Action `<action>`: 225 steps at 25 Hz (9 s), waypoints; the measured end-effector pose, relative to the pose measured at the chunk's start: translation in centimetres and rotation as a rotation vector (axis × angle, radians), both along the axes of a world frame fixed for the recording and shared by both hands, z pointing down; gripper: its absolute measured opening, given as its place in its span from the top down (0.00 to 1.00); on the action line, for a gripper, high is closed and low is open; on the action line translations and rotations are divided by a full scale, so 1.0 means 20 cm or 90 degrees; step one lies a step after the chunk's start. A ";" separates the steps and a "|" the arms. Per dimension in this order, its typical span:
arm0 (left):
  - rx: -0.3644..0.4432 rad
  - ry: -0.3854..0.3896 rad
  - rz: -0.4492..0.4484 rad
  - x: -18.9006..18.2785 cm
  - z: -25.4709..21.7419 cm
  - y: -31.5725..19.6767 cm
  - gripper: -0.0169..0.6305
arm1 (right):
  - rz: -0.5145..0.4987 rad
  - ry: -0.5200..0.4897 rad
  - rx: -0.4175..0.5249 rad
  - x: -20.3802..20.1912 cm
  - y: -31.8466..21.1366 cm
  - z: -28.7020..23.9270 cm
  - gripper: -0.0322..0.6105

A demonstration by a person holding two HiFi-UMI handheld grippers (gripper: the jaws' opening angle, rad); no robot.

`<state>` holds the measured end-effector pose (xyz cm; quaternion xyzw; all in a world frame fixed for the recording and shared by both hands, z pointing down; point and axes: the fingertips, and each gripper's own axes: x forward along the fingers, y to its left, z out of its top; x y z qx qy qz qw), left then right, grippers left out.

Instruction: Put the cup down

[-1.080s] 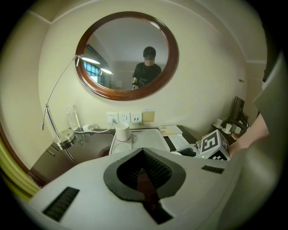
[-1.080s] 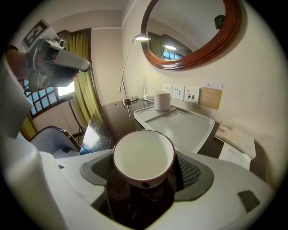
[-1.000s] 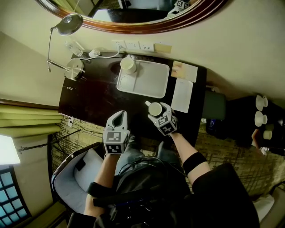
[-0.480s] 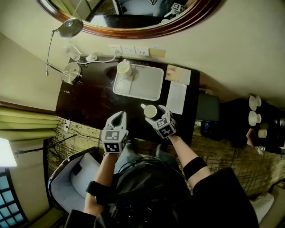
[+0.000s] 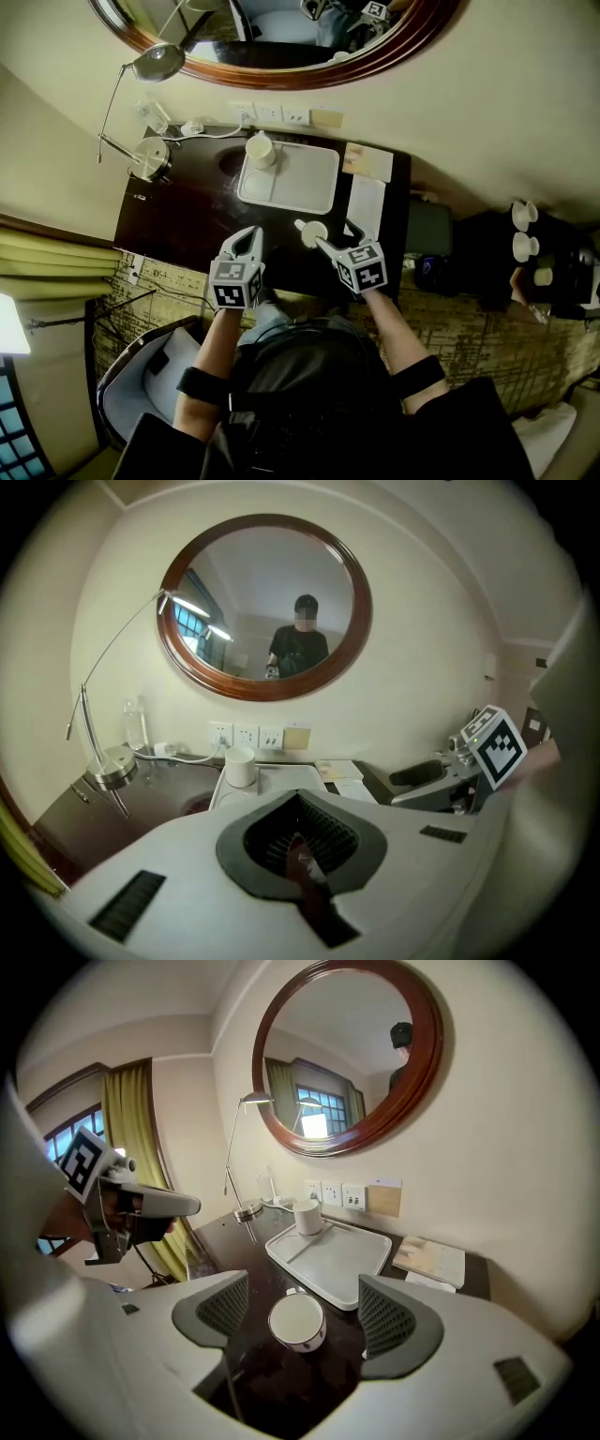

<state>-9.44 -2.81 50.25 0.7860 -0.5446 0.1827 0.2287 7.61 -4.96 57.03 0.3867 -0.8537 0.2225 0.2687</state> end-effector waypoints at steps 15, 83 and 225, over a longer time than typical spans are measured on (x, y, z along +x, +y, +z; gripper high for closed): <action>-0.002 0.010 0.029 -0.03 0.00 0.01 0.97 | 0.162 -0.011 0.036 0.22 0.01 -0.22 0.94; -0.106 -0.108 0.146 -0.18 0.86 -1.47 0.14 | 0.256 -0.051 -0.112 -0.11 0.19 0.23 0.94; -0.043 0.008 0.004 -0.12 -0.03 0.10 0.97 | -0.080 -0.033 -0.013 -0.07 0.07 -0.19 0.93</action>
